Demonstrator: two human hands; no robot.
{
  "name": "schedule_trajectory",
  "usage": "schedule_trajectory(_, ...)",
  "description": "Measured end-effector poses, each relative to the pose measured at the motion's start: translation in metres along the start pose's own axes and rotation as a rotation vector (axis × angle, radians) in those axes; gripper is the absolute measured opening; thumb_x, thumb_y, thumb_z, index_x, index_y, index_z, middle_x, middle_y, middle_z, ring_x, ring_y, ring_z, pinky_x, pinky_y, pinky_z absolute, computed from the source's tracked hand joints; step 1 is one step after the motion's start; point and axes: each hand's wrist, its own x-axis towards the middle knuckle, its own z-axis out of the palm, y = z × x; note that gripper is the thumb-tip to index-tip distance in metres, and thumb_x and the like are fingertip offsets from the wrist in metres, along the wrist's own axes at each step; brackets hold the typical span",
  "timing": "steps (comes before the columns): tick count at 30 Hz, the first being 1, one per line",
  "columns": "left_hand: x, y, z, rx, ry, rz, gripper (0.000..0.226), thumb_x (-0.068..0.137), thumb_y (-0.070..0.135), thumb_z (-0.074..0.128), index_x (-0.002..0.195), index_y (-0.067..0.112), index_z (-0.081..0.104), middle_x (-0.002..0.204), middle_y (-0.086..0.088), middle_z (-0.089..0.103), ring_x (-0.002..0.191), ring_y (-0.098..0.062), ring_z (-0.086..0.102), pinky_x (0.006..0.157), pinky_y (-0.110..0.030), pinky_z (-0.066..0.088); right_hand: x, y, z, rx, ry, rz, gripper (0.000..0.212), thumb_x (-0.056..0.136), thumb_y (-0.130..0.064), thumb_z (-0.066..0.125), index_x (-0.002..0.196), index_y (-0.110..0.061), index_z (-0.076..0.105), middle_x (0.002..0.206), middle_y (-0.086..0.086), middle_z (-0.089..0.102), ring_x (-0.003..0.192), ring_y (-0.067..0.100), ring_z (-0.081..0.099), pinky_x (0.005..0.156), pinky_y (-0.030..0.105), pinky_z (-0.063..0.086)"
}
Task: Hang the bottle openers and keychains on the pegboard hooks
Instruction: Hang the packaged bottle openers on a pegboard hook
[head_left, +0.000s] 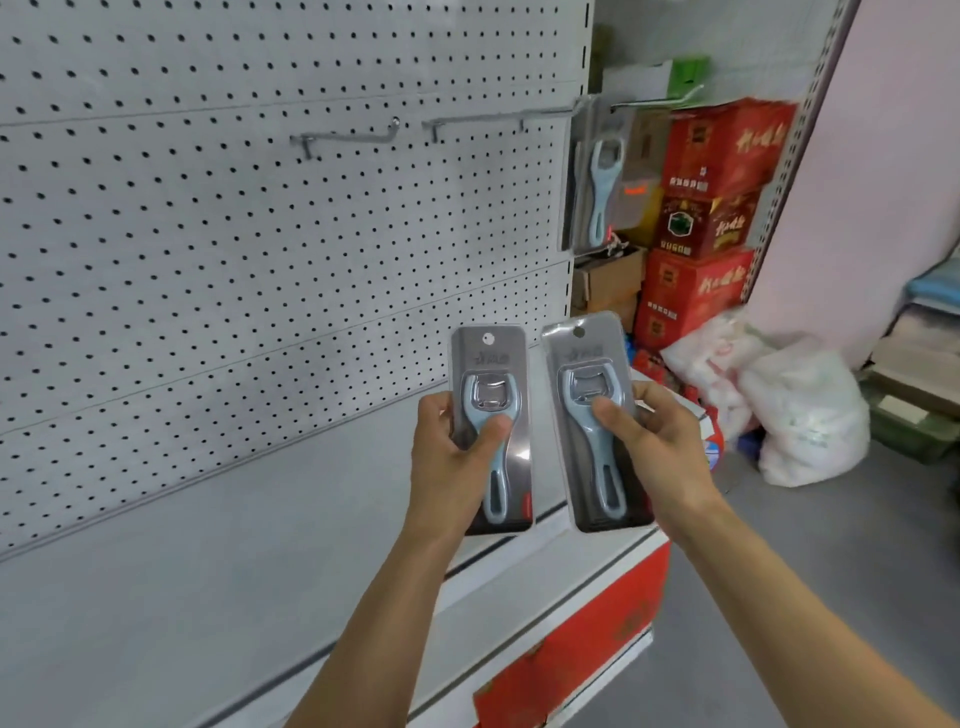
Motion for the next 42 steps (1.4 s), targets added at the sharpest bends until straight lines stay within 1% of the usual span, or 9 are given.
schedule_trajectory(4, 0.021, 0.009, 0.031, 0.027, 0.049, 0.008, 0.032, 0.083, 0.029, 0.073, 0.104, 0.029, 0.049, 0.102, 0.006, 0.066, 0.091, -0.008, 0.066, 0.072, -0.02, 0.05, 0.038, -0.002, -0.018, 0.034, -0.063, -0.006, 0.007, 0.086, -0.02, 0.069, 0.092, -0.018, 0.065, 0.087, 0.01, 0.074, 0.077, 0.024, 0.069, 0.074, 0.043, 0.058)
schedule_trajectory(9, 0.034, 0.02, 0.068, 0.029, 0.169, 0.025, 0.029, 0.083, 0.028, 0.073, 0.096, 0.033, 0.047, 0.098, 0.009, 0.067, 0.087, -0.006, 0.066, 0.066, -0.016, 0.048, 0.083, -0.006, -0.038, 0.113, -0.158, -0.041, 0.009, 0.089, -0.012, 0.065, 0.095, -0.013, 0.06, 0.078, 0.0, 0.074, 0.068, 0.011, 0.069, 0.057, 0.022, 0.053)
schedule_trajectory(13, 0.039, 0.034, 0.109, 0.008, 0.271, 0.03, 0.028, 0.084, 0.027, 0.072, 0.097, 0.033, 0.048, 0.095, 0.011, 0.068, 0.078, 0.001, 0.067, 0.054, -0.007, 0.047, 0.12, -0.018, -0.066, 0.129, -0.265, -0.083, 0.009, 0.089, -0.009, 0.064, 0.096, -0.011, 0.06, 0.079, -0.001, 0.074, 0.07, 0.01, 0.069, 0.061, 0.02, 0.053)
schedule_trajectory(17, 0.043, 0.053, 0.157, -0.013, 0.346, 0.067, 0.028, 0.084, 0.026, 0.072, 0.098, 0.031, 0.049, 0.092, 0.009, 0.068, 0.074, 0.001, 0.068, 0.058, -0.01, 0.049, 0.156, -0.042, -0.103, 0.131, -0.317, -0.157, 0.008, 0.089, -0.008, 0.065, 0.094, -0.012, 0.06, 0.079, -0.005, 0.073, 0.071, 0.004, 0.067, 0.062, 0.015, 0.051)
schedule_trajectory(21, 0.043, 0.067, 0.198, -0.021, 0.405, 0.094, 0.029, 0.085, 0.026, 0.072, 0.102, 0.029, 0.049, 0.088, 0.009, 0.067, 0.077, -0.007, 0.069, 0.068, -0.023, 0.056, 0.184, -0.063, -0.133, 0.113, -0.368, -0.209, 0.011, 0.088, -0.013, 0.066, 0.097, -0.012, 0.06, 0.086, 0.005, 0.072, 0.076, 0.014, 0.066, 0.067, 0.025, 0.055)
schedule_trajectory(25, 0.044, 0.082, 0.226, -0.031, 0.428, 0.119, 0.03, 0.085, 0.025, 0.072, 0.105, 0.028, 0.049, 0.084, 0.011, 0.069, 0.073, -0.004, 0.069, 0.061, -0.016, 0.053, 0.207, -0.082, -0.143, 0.141, -0.396, -0.245, 0.01, 0.088, -0.013, 0.067, 0.096, -0.012, 0.06, 0.083, 0.003, 0.072, 0.077, 0.012, 0.066, 0.07, 0.025, 0.054)
schedule_trajectory(29, 0.049, 0.099, 0.235, -0.042, 0.441, 0.153, 0.03, 0.086, 0.02, 0.071, 0.105, 0.026, 0.049, 0.084, 0.011, 0.069, 0.068, 0.002, 0.067, 0.053, -0.007, 0.047, 0.224, -0.101, -0.141, 0.178, -0.402, -0.272, 0.011, 0.088, -0.016, 0.067, 0.097, -0.016, 0.062, 0.088, 0.008, 0.073, 0.081, 0.018, 0.068, 0.076, 0.037, 0.056)
schedule_trajectory(33, 0.06, 0.111, 0.235, -0.03, 0.461, 0.167, 0.033, 0.085, 0.021, 0.072, 0.107, 0.025, 0.048, 0.087, 0.009, 0.07, 0.071, -0.001, 0.069, 0.055, -0.011, 0.05, 0.239, -0.116, -0.131, 0.169, -0.4, -0.285, 0.008, 0.087, -0.019, 0.068, 0.091, -0.021, 0.062, 0.094, 0.019, 0.07, 0.088, 0.039, 0.067, 0.081, 0.055, 0.055)
schedule_trajectory(42, 0.077, 0.114, 0.234, -0.042, 0.49, 0.186, 0.031, 0.084, 0.021, 0.073, 0.1, 0.031, 0.048, 0.089, 0.006, 0.07, 0.073, -0.006, 0.069, 0.057, -0.014, 0.052, 0.27, -0.12, -0.109, 0.108, -0.369, -0.237, 0.017, 0.087, -0.019, 0.069, 0.1, -0.012, 0.062, 0.099, 0.016, 0.07, 0.09, 0.029, 0.069, 0.081, 0.04, 0.057)
